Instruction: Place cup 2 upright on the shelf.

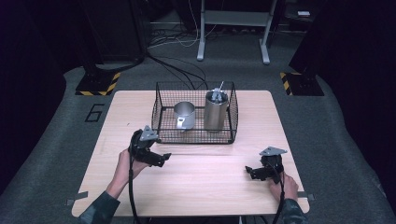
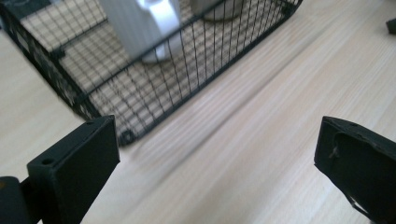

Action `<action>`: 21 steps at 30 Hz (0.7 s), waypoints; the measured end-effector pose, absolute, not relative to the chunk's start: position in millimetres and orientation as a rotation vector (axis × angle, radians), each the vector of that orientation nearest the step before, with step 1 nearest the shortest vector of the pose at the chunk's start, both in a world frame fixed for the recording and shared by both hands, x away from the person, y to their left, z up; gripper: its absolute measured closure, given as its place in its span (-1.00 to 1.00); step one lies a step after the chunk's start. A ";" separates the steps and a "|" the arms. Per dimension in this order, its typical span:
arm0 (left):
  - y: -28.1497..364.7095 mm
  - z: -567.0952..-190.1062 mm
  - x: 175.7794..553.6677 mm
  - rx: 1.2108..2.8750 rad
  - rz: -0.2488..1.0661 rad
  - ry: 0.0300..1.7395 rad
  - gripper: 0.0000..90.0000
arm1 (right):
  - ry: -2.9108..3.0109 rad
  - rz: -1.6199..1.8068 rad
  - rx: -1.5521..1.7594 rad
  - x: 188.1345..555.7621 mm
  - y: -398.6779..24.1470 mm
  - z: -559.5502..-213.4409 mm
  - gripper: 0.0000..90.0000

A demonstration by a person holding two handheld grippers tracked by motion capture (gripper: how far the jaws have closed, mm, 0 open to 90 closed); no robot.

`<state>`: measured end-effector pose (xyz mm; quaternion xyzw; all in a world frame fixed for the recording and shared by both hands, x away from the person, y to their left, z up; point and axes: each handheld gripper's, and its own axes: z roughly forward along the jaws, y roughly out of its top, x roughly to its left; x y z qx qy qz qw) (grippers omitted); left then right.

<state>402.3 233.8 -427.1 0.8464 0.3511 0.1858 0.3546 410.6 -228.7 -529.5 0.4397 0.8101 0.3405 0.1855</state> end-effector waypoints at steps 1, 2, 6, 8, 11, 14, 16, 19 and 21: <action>236.7 -432.1 399.0 2.185 0.479 0.917 -1.00 | 2.283 0.959 1.240 410.6 -228.6 -529.5 -1.00; 239.2 -435.5 396.9 2.193 0.467 0.925 -1.00 | 2.283 0.959 1.239 410.6 -228.7 -529.5 -1.00; 252.8 -459.3 387.9 2.192 0.451 0.981 -1.00 | 2.284 0.959 1.239 410.7 -228.7 -529.5 -1.00; 259.1 -472.0 385.1 2.183 0.434 1.017 -1.00 | 2.283 0.959 1.240 410.7 -228.6 -529.5 -1.00; 267.2 -489.0 382.6 2.201 0.386 1.053 -1.00 | 2.284 0.959 1.239 410.7 -228.6 -529.5 -1.00; 273.5 -506.2 380.0 2.191 0.370 1.094 -1.00 | 2.284 0.959 1.239 410.7 -228.6 -529.5 -1.00; 275.6 -513.1 378.6 2.193 0.385 1.105 -1.00 | 2.284 0.959 1.239 410.7 -228.6 -529.5 -1.00; 277.8 -521.8 376.4 2.182 0.421 1.141 -1.00 | 2.284 0.959 1.240 410.7 -228.6 -529.4 -1.00; 278.9 -525.4 375.0 2.150 0.427 1.153 -1.00 | 2.284 0.959 1.240 410.7 -228.6 -529.5 -1.00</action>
